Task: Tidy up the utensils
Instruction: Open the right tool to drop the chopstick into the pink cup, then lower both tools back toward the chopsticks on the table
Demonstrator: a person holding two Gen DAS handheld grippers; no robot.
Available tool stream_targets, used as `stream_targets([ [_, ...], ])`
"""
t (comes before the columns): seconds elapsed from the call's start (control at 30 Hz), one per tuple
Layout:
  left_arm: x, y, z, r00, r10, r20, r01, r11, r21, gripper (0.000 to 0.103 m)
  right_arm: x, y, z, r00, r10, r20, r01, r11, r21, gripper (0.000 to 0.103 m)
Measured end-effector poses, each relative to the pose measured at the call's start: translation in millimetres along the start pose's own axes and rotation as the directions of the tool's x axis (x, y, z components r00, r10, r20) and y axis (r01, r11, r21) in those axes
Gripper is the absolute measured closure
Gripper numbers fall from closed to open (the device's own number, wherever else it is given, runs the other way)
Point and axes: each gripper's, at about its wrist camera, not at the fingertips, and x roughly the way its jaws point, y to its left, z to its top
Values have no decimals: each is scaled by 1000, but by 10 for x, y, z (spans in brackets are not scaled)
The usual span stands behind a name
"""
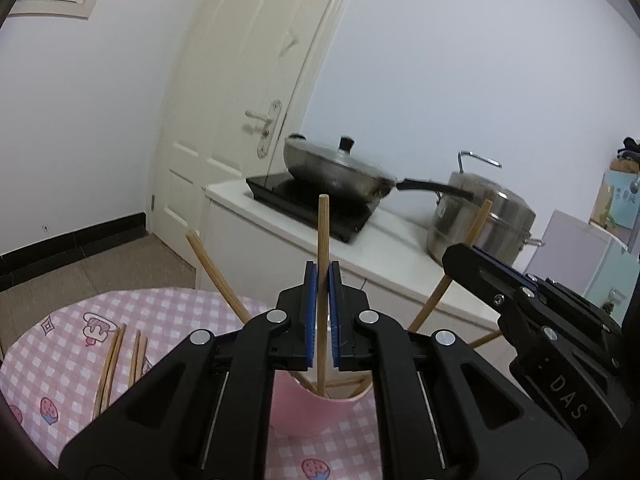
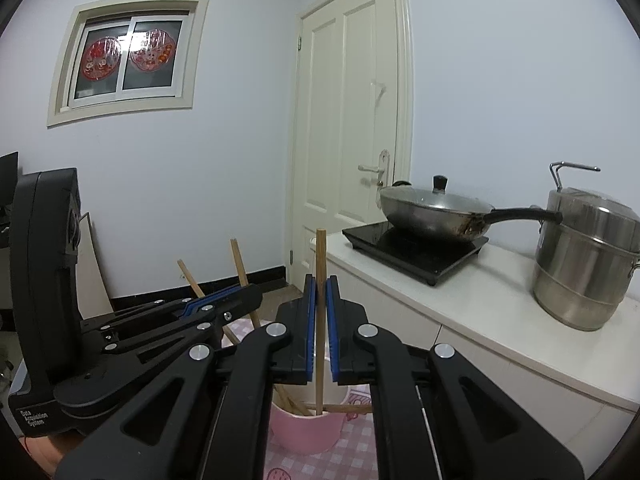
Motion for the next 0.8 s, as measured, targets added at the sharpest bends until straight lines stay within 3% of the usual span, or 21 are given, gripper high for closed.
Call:
stream_targets([
  [0.1,26,33,-11,1000,-15,-24,14,1000,-20,96,-5,5,0,1000,3,-5,-3,1000,3,98],
  [0.17,30,41,-16,999,-22,-46,21,1000,-22,86,0,2,3,1000,7,-12,-7,1000,10,98],
  [0.23,-2,44,-21,999,-21,-41,20,999,-28,44,-3,-2,7,1000,9,-13,-9,1000,16,98],
  [0.3,-71,80,-15,1000,-23,-1,22,999,-47,42,-28,-25,22,1000,21,-14,-20,999,33,92],
  [0.4,-121,120,16,999,-43,-15,42,997,-72,42,-77,-44,43,1000,25,-8,-24,999,41,87],
  [0.67,-415,226,141,1000,-2,10,3,998,-57,38,-273,-42,129,999,37,21,-38,998,43,73],
  [0.8,-675,338,199,998,45,33,-45,999,-15,33,-407,-10,141,998,53,29,-54,998,33,72],
])
